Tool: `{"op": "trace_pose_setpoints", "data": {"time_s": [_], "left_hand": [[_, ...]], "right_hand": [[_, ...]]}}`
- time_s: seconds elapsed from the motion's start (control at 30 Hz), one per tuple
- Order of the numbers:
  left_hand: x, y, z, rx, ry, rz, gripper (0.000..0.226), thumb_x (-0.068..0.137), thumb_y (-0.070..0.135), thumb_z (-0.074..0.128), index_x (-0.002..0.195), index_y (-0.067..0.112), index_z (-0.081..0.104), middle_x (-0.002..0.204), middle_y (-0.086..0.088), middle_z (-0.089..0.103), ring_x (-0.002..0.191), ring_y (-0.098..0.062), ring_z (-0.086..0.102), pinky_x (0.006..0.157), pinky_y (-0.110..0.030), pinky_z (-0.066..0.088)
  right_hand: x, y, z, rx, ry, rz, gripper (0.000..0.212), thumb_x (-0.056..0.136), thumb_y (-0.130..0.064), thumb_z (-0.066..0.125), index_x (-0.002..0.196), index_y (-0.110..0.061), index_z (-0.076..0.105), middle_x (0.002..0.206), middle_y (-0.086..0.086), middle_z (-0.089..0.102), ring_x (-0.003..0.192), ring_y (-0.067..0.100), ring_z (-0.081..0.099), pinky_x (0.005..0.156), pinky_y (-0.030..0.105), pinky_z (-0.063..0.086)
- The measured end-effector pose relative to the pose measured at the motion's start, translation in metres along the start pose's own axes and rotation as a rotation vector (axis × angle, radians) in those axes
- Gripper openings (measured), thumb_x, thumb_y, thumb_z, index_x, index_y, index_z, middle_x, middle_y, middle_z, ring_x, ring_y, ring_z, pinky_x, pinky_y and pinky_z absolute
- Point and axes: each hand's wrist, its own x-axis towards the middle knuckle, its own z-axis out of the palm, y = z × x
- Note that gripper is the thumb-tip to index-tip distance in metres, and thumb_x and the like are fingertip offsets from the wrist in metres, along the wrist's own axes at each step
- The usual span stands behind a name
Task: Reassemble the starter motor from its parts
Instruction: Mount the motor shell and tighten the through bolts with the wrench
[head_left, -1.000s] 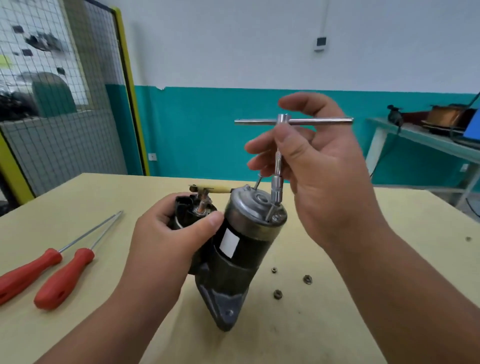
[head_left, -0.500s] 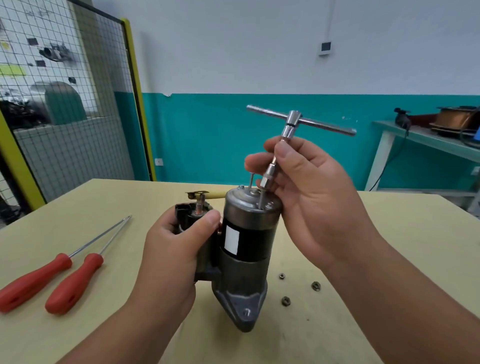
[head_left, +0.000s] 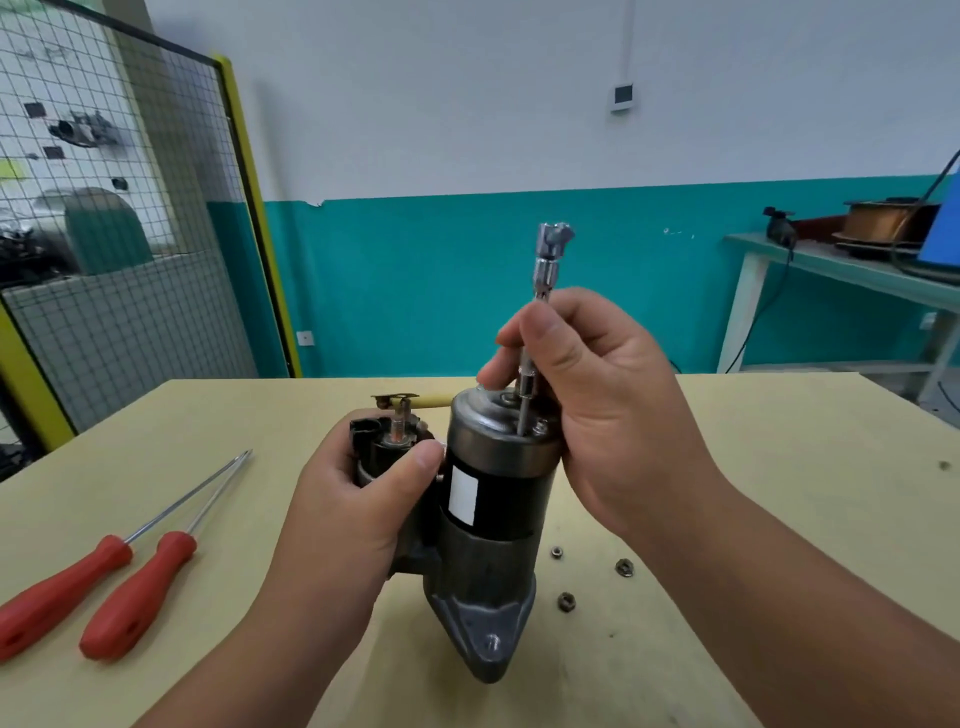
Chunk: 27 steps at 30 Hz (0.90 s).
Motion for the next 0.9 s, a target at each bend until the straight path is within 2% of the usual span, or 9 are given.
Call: {"op": "trace_pose_setpoints", "data": {"time_s": [0.1, 0.23, 0.37, 0.43, 0.53, 0.67, 0.73, 0.83, 0.9], "left_hand": [[-0.003, 0.002, 0.002, 0.04, -0.018, 0.02, 0.043, 0.064, 0.062, 0.077, 0.101, 0.04, 0.076, 0.095, 0.005, 0.078, 0.086, -0.019, 0.079, 0.059, -0.048, 0.066], [-0.002, 0.002, 0.002, 0.053, 0.001, 0.004, 0.046, 0.062, 0.064, 0.076, 0.103, 0.042, 0.076, 0.096, 0.006, 0.08, 0.087, -0.02, 0.079, 0.057, -0.047, 0.065], [0.003, 0.002, -0.002, 0.101, 0.007, -0.04, 0.05, 0.06, 0.072, 0.07, 0.105, 0.051, 0.075, 0.101, 0.01, 0.081, 0.095, -0.024, 0.079, 0.068, -0.056, 0.068], [0.003, 0.003, -0.003, 0.105, 0.002, -0.039, 0.048, 0.062, 0.071, 0.07, 0.104, 0.05, 0.075, 0.101, 0.008, 0.082, 0.093, -0.023, 0.08, 0.069, -0.058, 0.068], [0.003, 0.004, -0.003, 0.092, -0.006, -0.037, 0.048, 0.064, 0.068, 0.071, 0.106, 0.046, 0.077, 0.102, 0.005, 0.082, 0.091, -0.02, 0.081, 0.065, -0.052, 0.068], [0.004, 0.002, -0.004, 0.096, 0.001, -0.035, 0.046, 0.064, 0.069, 0.071, 0.105, 0.047, 0.077, 0.102, 0.006, 0.082, 0.092, -0.018, 0.08, 0.066, -0.048, 0.068], [0.004, 0.0, -0.004, 0.097, 0.005, -0.024, 0.044, 0.063, 0.07, 0.07, 0.103, 0.051, 0.076, 0.1, 0.009, 0.082, 0.09, -0.015, 0.08, 0.065, -0.045, 0.068], [0.002, 0.002, -0.002, 0.094, -0.006, -0.006, 0.04, 0.062, 0.069, 0.07, 0.099, 0.054, 0.076, 0.097, 0.011, 0.082, 0.088, -0.011, 0.079, 0.06, -0.036, 0.066], [0.001, 0.002, -0.001, 0.09, -0.011, -0.001, 0.039, 0.063, 0.069, 0.071, 0.099, 0.054, 0.076, 0.098, 0.011, 0.082, 0.089, -0.01, 0.079, 0.059, -0.034, 0.065]], "right_hand": [[-0.002, 0.0, 0.001, -0.069, 0.017, -0.019, 0.025, 0.084, -0.053, 0.066, 0.078, -0.029, 0.071, 0.072, 0.001, 0.071, 0.071, 0.013, 0.065, 0.072, 0.027, 0.053], [-0.004, 0.006, 0.002, -0.055, 0.058, -0.025, 0.018, 0.096, -0.041, 0.061, 0.084, -0.033, 0.071, 0.072, 0.002, 0.071, 0.072, 0.016, 0.066, 0.072, 0.029, 0.055], [-0.006, 0.012, 0.003, -0.044, 0.049, -0.012, 0.021, 0.101, -0.043, 0.057, 0.095, -0.036, 0.075, 0.078, 0.0, 0.07, 0.078, 0.019, 0.065, 0.079, 0.038, 0.054], [-0.006, 0.014, 0.004, -0.037, 0.025, -0.008, 0.026, 0.1, -0.048, 0.054, 0.095, -0.034, 0.076, 0.081, -0.001, 0.071, 0.08, 0.017, 0.066, 0.081, 0.037, 0.055], [-0.007, 0.014, 0.002, -0.026, -0.011, -0.006, 0.032, 0.1, -0.048, 0.049, 0.094, -0.032, 0.075, 0.084, -0.001, 0.07, 0.085, 0.017, 0.067, 0.084, 0.036, 0.056], [-0.007, 0.012, 0.001, -0.099, -0.063, -0.013, 0.033, 0.1, -0.048, 0.044, 0.09, -0.034, 0.072, 0.085, 0.001, 0.068, 0.087, 0.02, 0.063, 0.089, 0.048, 0.051], [-0.006, 0.009, 0.002, -0.175, -0.081, -0.021, 0.032, 0.104, -0.046, 0.045, 0.088, -0.035, 0.071, 0.082, 0.0, 0.067, 0.084, 0.018, 0.062, 0.083, 0.042, 0.05], [-0.004, 0.003, 0.001, -0.256, -0.09, -0.029, 0.033, 0.104, -0.043, 0.047, 0.085, -0.033, 0.072, 0.075, -0.005, 0.065, 0.075, 0.008, 0.06, 0.07, 0.023, 0.049], [-0.002, 0.001, 0.001, -0.285, -0.094, -0.021, 0.034, 0.102, -0.045, 0.05, 0.085, -0.03, 0.074, 0.073, -0.005, 0.063, 0.073, 0.006, 0.059, 0.067, 0.02, 0.047]]}}
